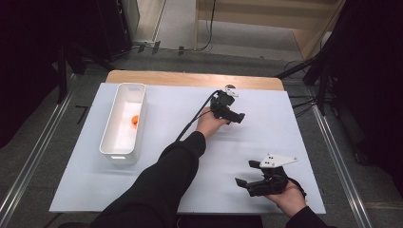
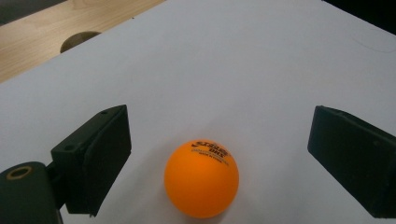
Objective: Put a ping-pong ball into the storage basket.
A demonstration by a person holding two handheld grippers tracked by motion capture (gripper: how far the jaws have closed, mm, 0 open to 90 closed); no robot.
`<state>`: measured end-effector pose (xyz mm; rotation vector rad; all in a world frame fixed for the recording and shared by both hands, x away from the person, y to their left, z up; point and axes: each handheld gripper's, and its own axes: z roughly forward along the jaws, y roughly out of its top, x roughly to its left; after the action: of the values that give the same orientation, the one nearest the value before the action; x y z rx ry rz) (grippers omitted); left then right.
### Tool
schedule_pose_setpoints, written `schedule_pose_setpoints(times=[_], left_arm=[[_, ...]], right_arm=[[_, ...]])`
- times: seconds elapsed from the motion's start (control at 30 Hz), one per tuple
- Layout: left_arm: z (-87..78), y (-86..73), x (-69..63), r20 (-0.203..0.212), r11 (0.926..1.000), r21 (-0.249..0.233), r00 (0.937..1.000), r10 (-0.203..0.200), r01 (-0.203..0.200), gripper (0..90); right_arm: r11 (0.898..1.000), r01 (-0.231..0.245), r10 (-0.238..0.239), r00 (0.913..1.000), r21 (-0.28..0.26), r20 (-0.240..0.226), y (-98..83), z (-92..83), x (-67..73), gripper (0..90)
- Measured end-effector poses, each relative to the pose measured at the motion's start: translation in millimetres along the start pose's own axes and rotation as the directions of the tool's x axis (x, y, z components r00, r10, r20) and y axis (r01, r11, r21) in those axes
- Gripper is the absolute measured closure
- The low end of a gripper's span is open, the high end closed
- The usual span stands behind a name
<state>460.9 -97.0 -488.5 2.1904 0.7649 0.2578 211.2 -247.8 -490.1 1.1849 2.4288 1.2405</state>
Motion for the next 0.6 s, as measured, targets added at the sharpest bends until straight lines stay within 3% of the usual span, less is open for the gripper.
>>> schedule_pose_setpoints(times=[0.6], left_arm=[[8.5, -14.8, 5.5, -0.006, 0.9994, 0.027, 0.9997, -0.023, 0.023, 6.6]], right_arm=[[1.000, 0.004, -0.004, 1.0000, 0.008, 0.003, -0.7, 0.3, 0.5, 12.3]])
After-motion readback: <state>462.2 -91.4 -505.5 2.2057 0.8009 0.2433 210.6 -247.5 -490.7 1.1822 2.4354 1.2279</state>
